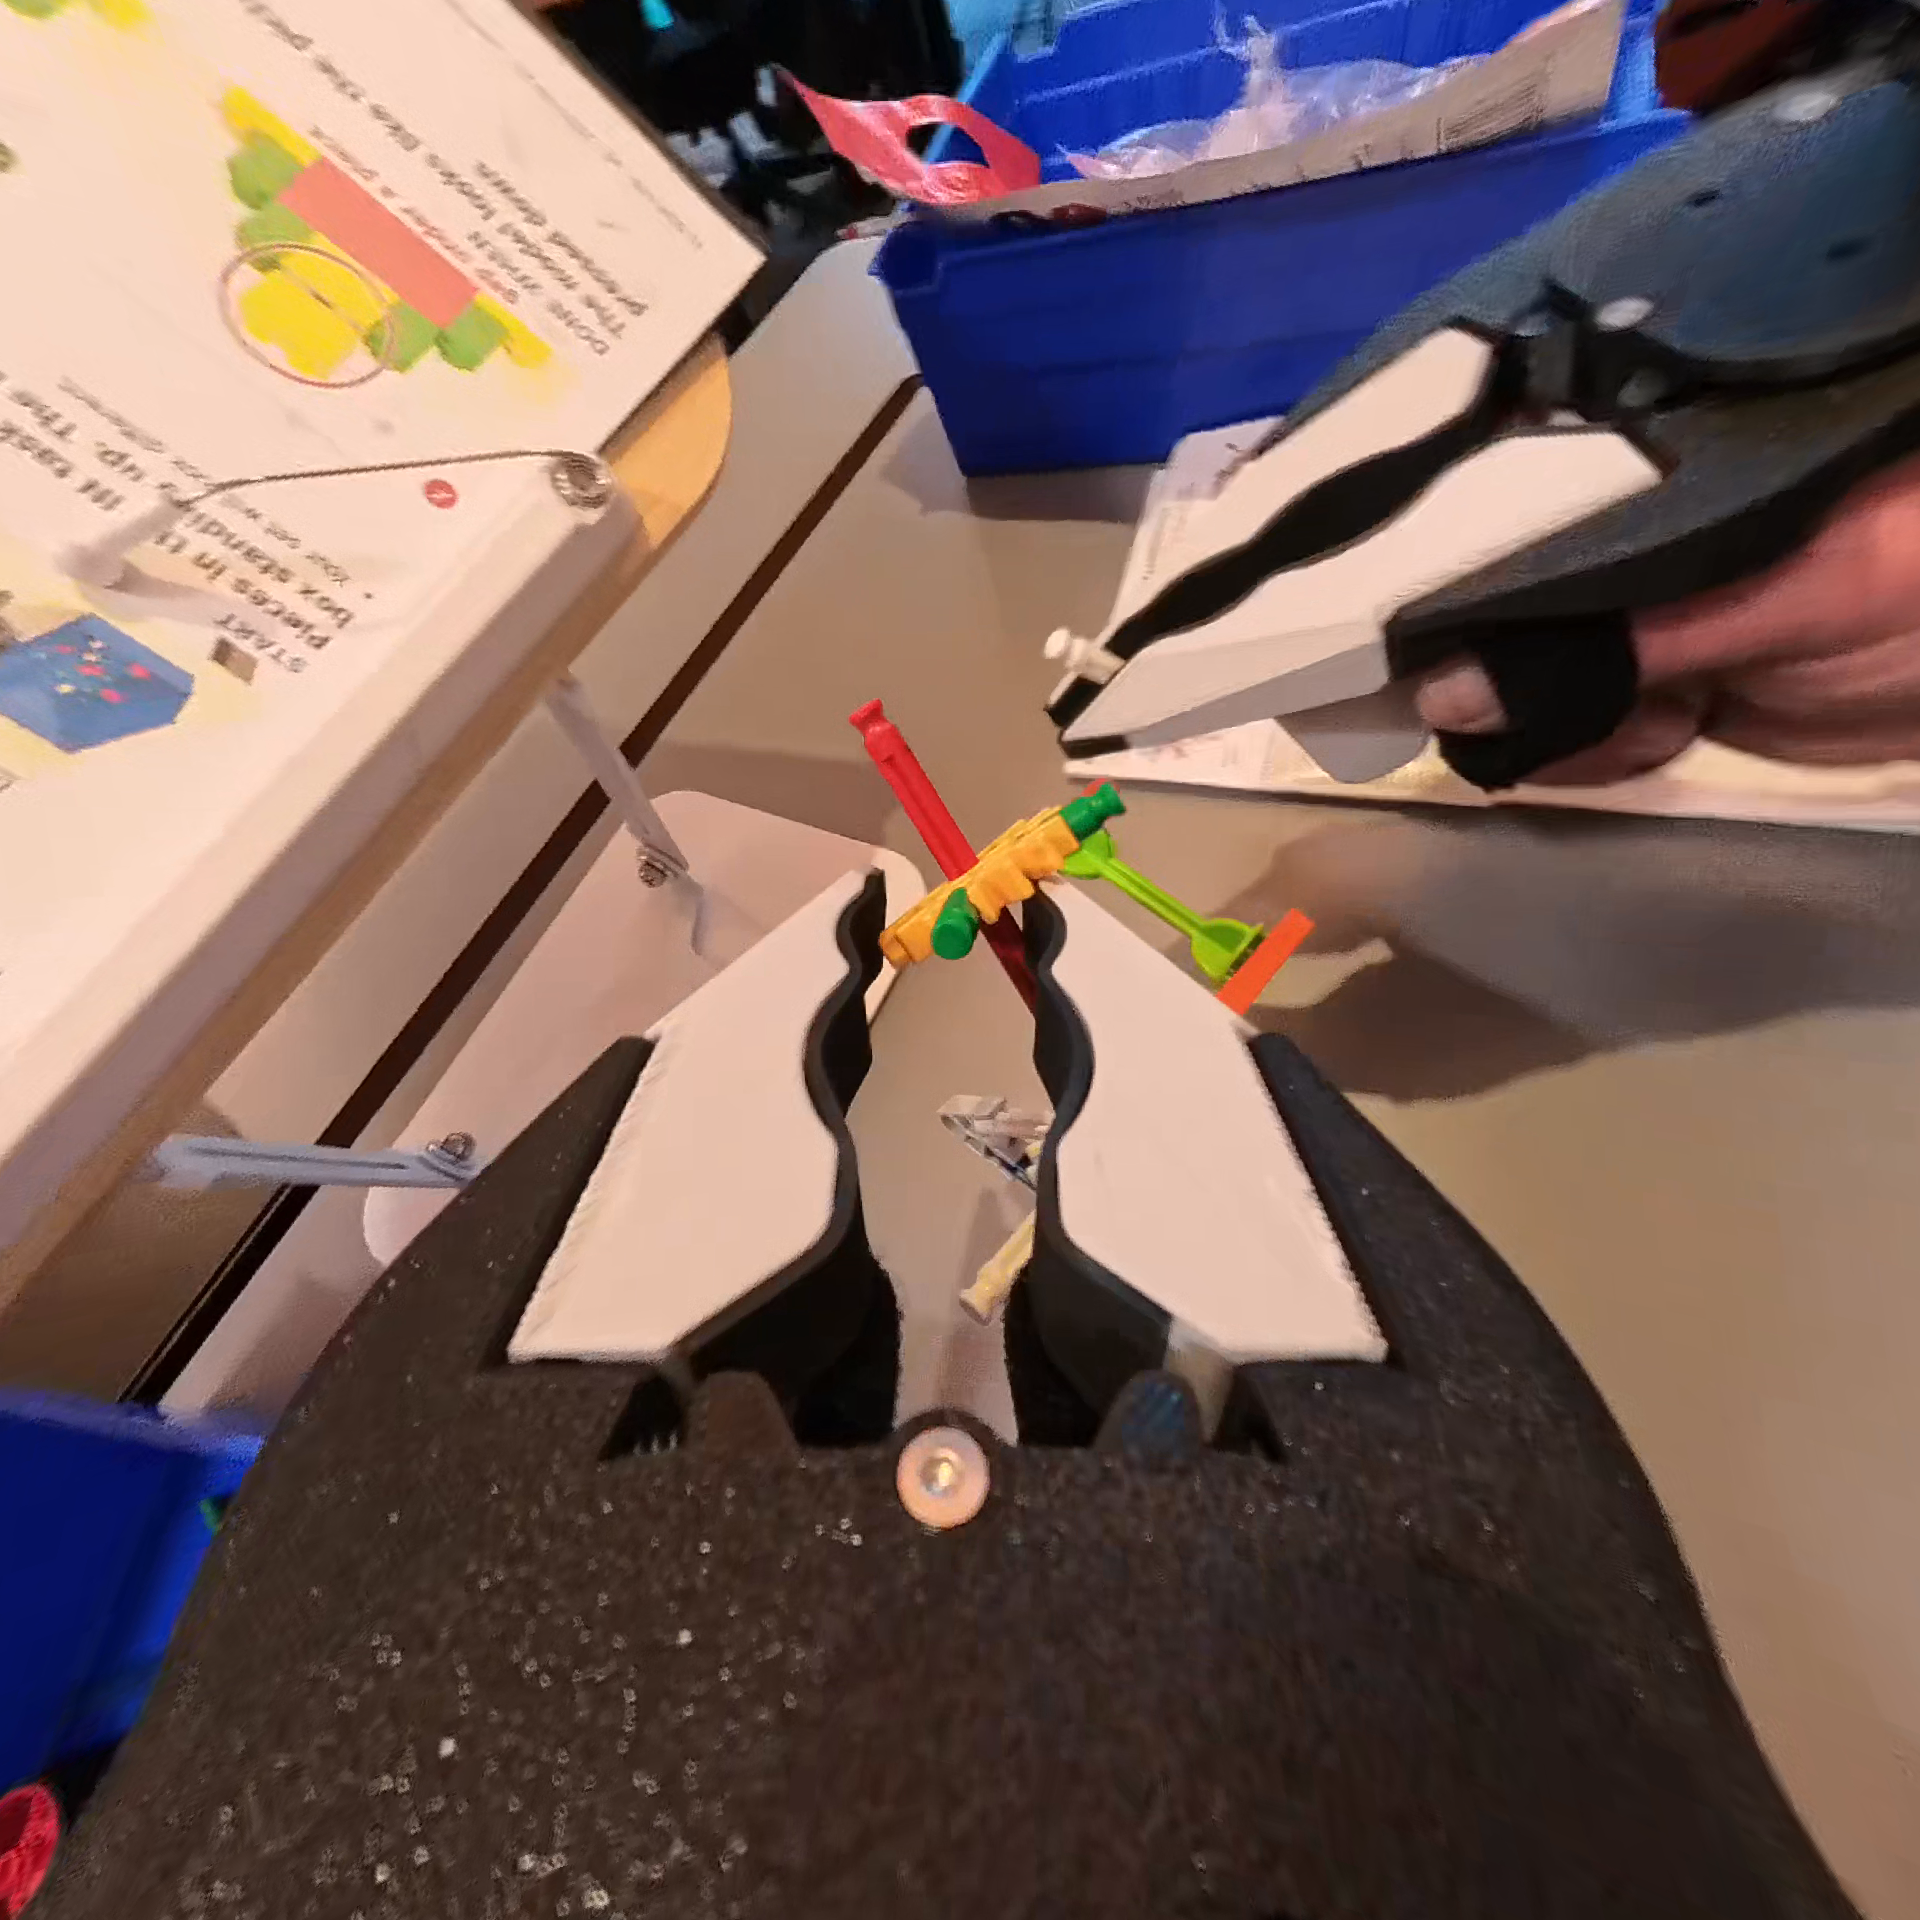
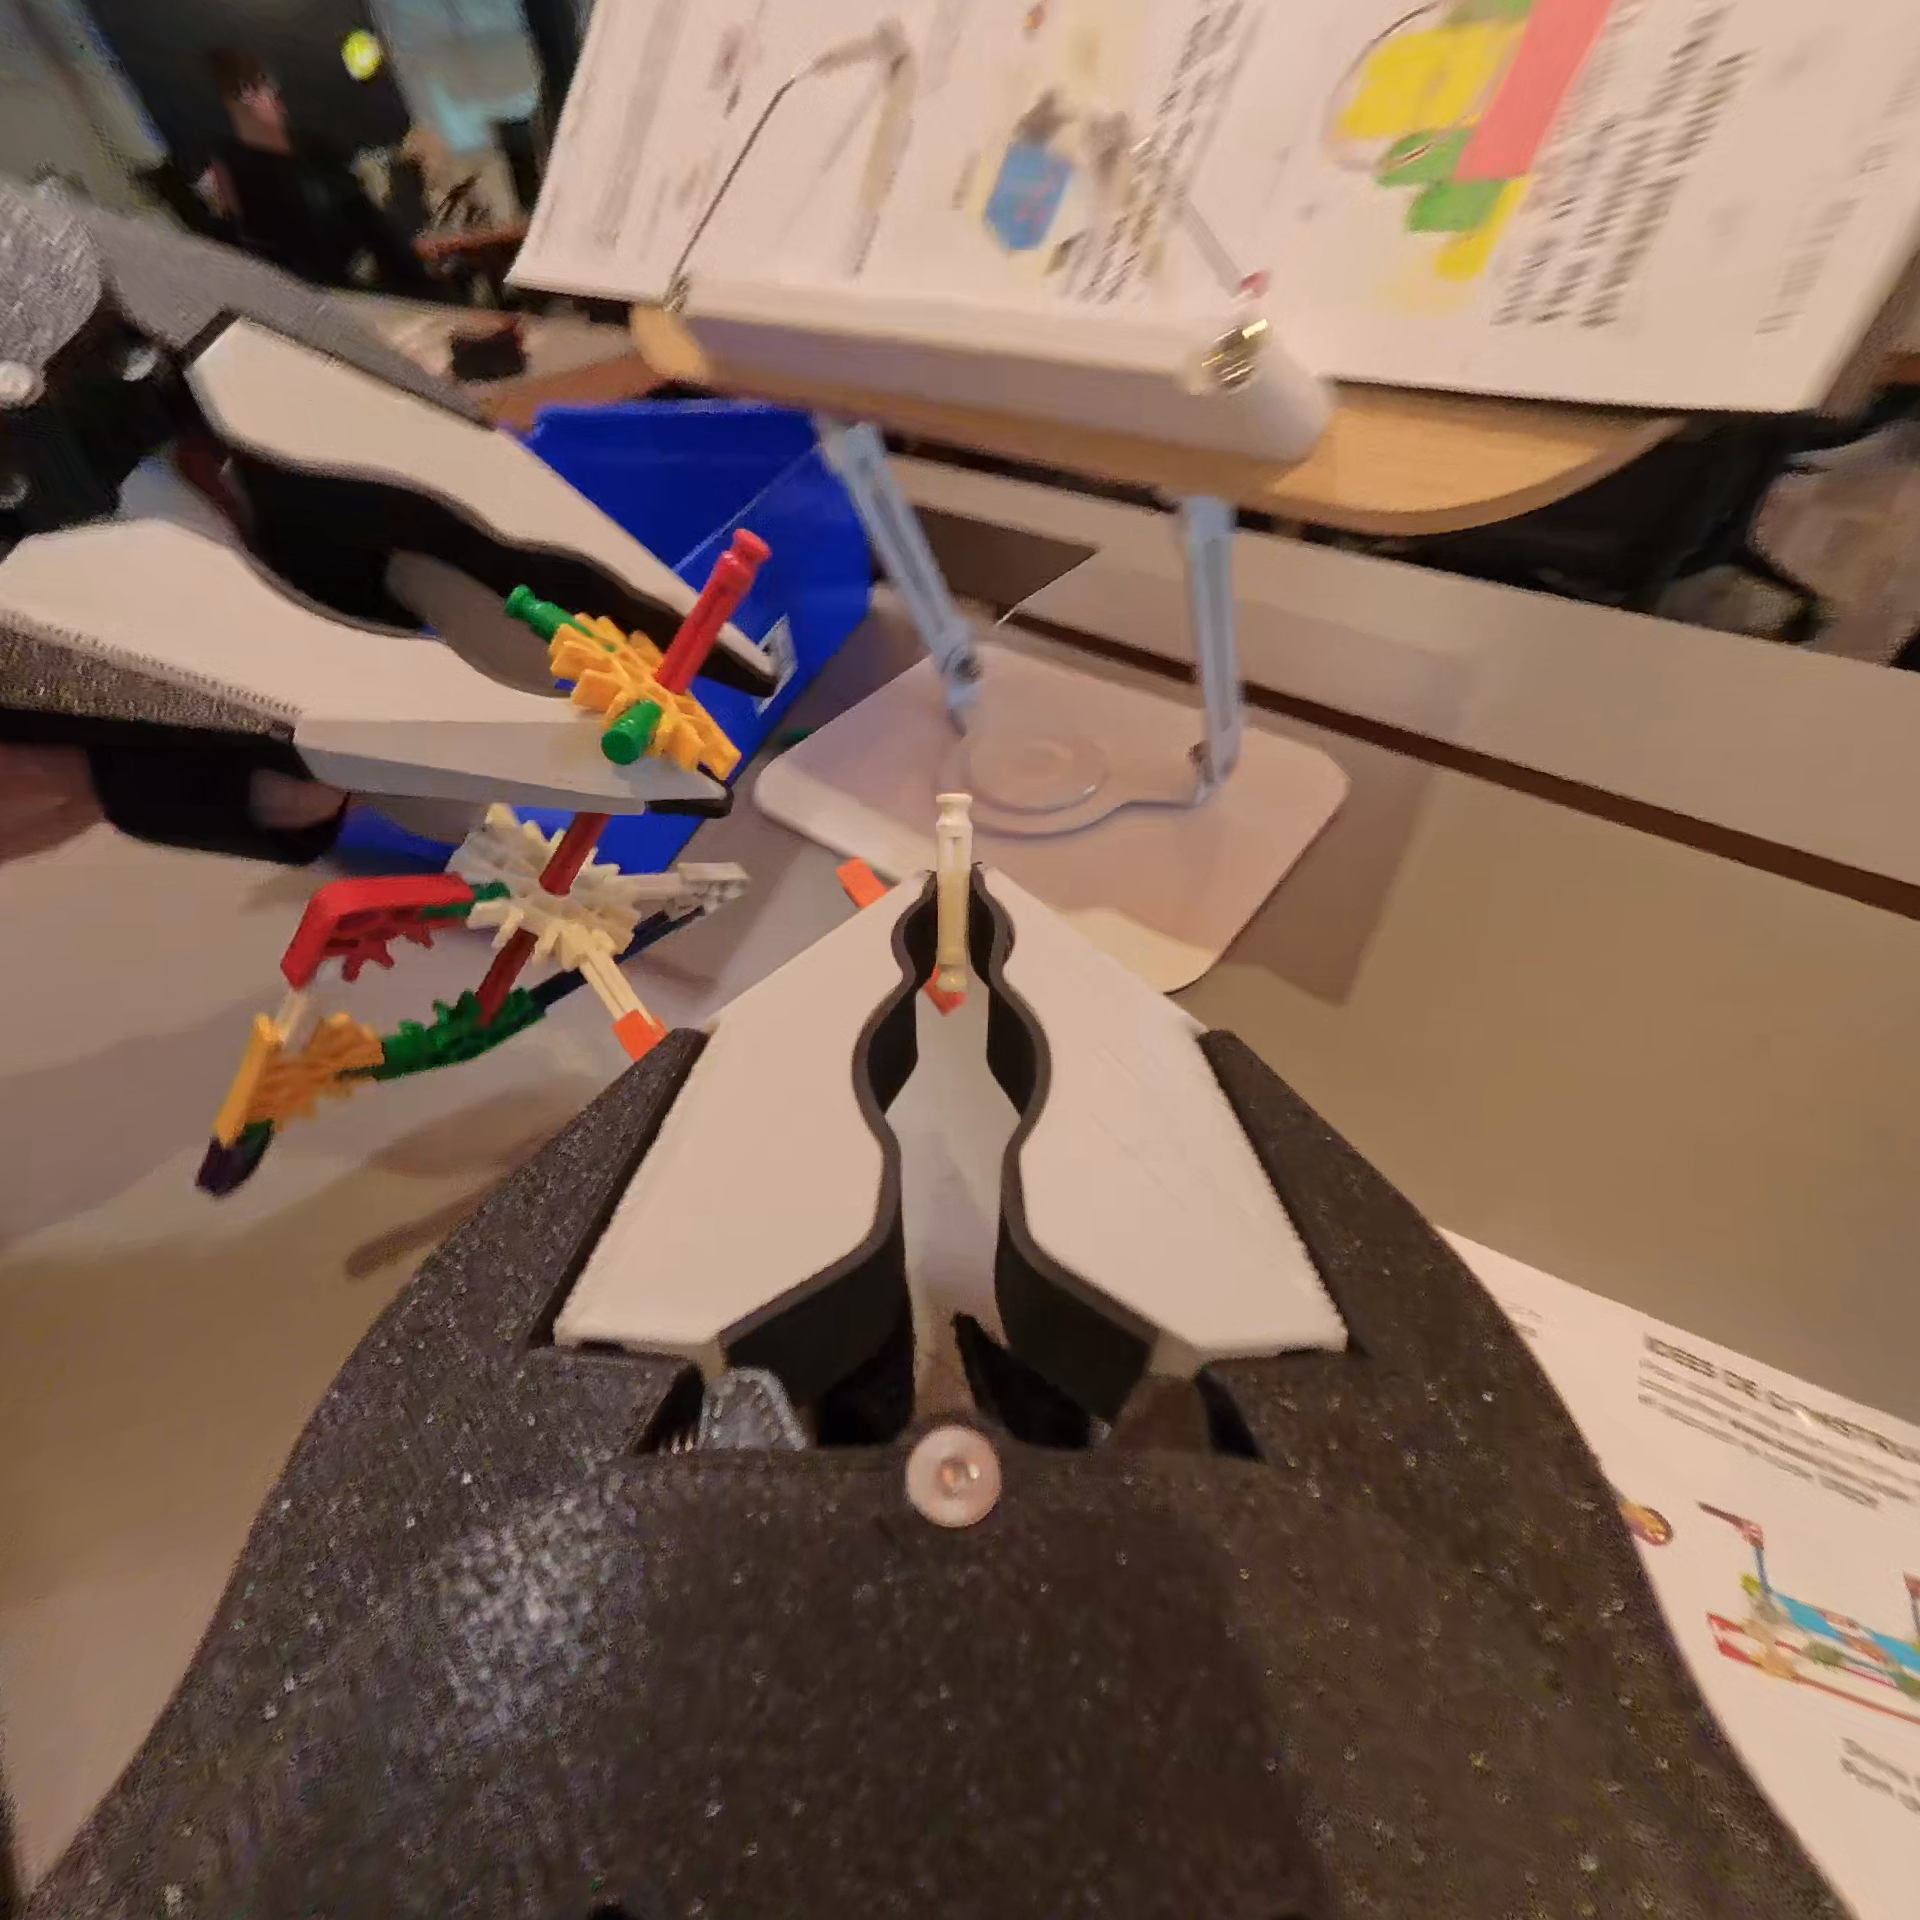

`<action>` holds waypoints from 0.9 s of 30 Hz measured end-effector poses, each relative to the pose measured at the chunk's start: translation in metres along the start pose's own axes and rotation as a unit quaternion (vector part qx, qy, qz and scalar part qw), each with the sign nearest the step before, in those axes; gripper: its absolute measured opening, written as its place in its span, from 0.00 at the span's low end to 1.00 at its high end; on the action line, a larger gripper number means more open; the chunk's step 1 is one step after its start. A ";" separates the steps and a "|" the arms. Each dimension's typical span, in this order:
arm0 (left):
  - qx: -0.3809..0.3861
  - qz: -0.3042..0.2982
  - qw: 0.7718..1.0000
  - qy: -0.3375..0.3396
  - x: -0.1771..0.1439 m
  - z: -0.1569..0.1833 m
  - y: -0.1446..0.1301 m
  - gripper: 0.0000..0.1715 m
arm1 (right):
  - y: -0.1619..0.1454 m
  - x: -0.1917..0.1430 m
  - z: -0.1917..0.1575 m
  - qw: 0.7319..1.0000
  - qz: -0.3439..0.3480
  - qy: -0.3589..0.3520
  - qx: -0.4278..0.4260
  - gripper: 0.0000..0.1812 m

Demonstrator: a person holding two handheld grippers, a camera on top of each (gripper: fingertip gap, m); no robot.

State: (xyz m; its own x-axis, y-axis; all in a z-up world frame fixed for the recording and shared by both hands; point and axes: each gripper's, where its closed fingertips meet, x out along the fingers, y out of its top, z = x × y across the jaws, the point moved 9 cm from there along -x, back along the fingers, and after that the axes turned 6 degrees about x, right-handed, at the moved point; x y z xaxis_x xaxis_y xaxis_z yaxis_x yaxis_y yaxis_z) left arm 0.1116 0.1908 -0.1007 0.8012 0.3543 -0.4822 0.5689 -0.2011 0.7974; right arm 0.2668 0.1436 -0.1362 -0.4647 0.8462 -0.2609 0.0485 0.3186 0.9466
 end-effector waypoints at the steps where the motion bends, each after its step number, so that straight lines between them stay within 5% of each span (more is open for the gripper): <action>1: 0.009 -0.005 1.000 -0.024 -0.002 0.003 -0.002 0.14 | -0.003 0.002 -0.003 0.999 -0.029 0.020 -0.002 0.02; 5: 0.101 -0.044 0.992 -0.060 -0.005 0.015 -0.010 0.14 | -0.032 0.010 -0.011 0.981 -0.174 0.074 -0.043 0.02; 14: 0.161 -0.034 0.986 -0.033 -0.003 0.019 -0.009 0.14 | -0.057 0.003 -0.024 0.946 -0.288 0.121 -0.091 0.02; 17: 0.166 -0.016 0.985 -0.035 -0.006 0.019 -0.007 0.14 | -0.067 0.003 -0.023 0.934 -0.321 0.119 -0.105 0.23; 23: 0.202 0.023 0.977 -0.059 -0.014 0.028 -0.001 0.14 | -0.032 -0.014 -0.006 0.970 -0.193 0.145 -0.029 0.26; 27: 0.195 0.041 0.978 -0.065 -0.019 0.026 0.002 0.14 | -0.023 -0.020 -0.019 0.971 -0.124 0.121 -0.162 0.18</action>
State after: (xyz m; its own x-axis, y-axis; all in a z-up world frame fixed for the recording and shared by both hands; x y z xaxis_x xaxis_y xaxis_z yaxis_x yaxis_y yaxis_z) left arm 0.1023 0.1594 -0.0992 0.8491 0.2094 -0.4849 0.5098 -0.5655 0.6484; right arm 0.2583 0.1113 -0.1495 -0.6226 0.6229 -0.4736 -0.3544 0.3152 0.8804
